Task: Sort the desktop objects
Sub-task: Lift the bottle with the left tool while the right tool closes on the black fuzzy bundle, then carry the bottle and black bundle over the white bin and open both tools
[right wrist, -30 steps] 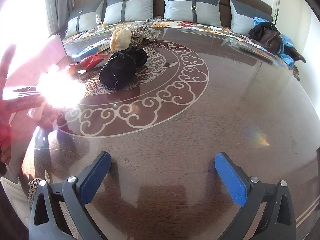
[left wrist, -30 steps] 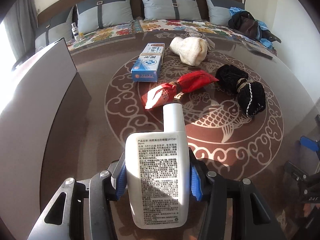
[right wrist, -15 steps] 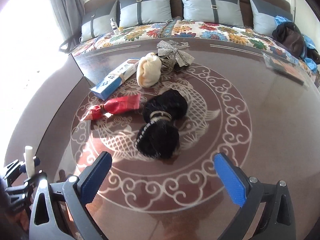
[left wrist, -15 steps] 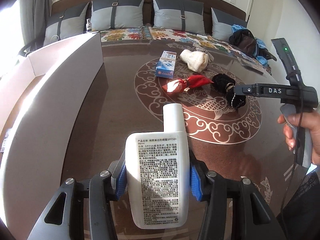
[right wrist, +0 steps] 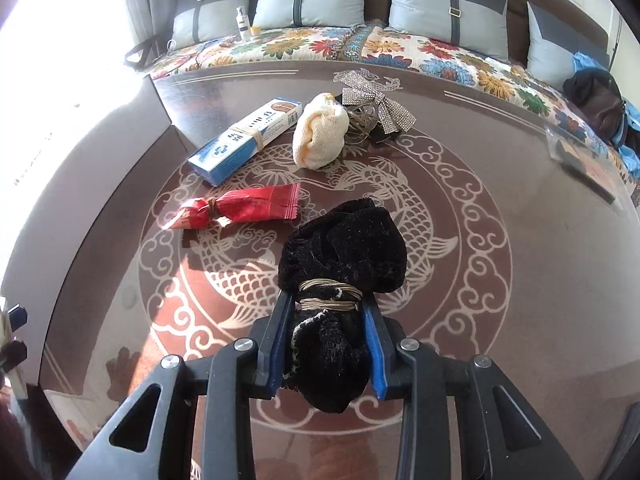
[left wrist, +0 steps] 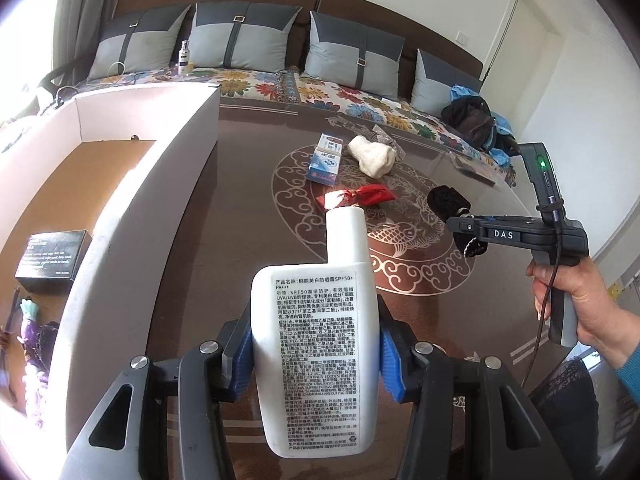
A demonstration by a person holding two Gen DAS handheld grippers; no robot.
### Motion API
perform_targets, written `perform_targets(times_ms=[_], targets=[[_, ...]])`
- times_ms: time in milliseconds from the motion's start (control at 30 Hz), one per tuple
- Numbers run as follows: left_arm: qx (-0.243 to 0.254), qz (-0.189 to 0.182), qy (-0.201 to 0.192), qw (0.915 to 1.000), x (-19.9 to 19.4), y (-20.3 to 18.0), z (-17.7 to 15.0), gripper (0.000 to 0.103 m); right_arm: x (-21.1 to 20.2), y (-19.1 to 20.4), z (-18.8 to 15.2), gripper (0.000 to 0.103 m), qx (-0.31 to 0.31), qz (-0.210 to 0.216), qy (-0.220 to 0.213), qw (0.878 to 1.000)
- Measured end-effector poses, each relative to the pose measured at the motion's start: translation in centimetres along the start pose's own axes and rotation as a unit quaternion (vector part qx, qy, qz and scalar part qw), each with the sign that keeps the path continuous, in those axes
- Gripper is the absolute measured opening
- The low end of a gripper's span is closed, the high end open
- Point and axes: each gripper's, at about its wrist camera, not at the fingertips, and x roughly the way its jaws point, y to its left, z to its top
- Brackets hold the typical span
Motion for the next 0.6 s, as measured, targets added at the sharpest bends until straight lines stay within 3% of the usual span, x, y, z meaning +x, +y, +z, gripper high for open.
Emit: perform_targets(times_ms=[100,233,433,600], targets=[[0.010,-0.010,-0.016,0.9998,-2.2,-0.1,0.8,0.051,-3.4,2.0,-0.7,0.034,-0.021,0.015,-0.017,1.000],[0.015,0.007,-0.039,0.9991,-6.0,2.2,2.7,0.051,-7.2,8.1,0.9,0.034,-0.055,0.071,-0.050,0.995],[-0.020,0.097,-0.049,0.9939,-10.0,10.9,3.6,0.051,-10.9,22.8,4.7,0.034,-0.113,0.196,-0.092,0.970],[-0.074,0.156,-0.021,0.9848,-10.5,19.3,2.5,0.051,-9.7,34.3,6.2,0.034,-0.173,0.227,-0.081,0.955]])
